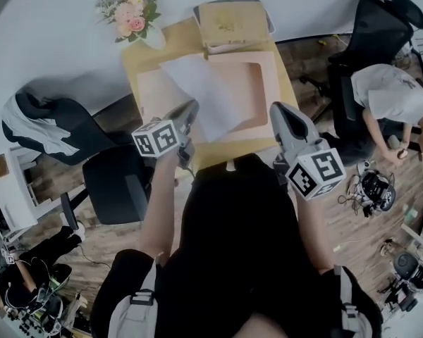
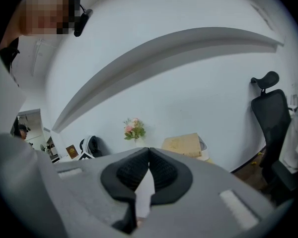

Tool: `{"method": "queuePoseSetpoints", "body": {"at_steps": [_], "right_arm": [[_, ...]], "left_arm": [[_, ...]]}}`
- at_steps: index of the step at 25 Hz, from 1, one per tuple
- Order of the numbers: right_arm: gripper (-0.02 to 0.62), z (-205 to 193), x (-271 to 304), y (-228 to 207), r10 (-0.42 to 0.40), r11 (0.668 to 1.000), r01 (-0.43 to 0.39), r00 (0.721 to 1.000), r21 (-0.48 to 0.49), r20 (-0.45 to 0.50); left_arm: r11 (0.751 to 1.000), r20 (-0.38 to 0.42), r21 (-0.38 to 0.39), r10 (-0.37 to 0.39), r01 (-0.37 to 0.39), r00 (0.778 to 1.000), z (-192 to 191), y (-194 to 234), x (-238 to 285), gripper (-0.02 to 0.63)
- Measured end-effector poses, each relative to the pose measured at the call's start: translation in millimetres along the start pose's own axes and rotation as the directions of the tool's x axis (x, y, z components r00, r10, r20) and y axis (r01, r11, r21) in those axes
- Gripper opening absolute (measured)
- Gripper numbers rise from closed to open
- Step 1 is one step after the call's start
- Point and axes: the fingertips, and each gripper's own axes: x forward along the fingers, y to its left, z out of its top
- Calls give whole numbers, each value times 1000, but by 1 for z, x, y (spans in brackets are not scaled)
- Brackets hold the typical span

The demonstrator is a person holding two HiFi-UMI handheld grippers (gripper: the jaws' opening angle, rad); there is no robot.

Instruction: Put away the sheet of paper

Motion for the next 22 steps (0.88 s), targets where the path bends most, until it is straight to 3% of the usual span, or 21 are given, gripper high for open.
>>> {"method": "queuePoseSetpoints", "body": {"at_steps": [7, 13, 22], "right_arm": [[3, -23, 2, 12, -99, 995, 100, 995, 14, -27], [3, -38, 2, 30, -133, 991, 134, 990, 27, -44], [3, -51, -10, 35, -185, 981, 188, 981, 54, -54]], "left_arm": [[995, -149, 96, 51, -37, 988, -25, 58, 6, 11], [989, -242, 144, 70, -36, 968, -50, 85, 3, 11], [980, -327, 193, 111, -49, 939, -78, 110, -2, 11]]}}
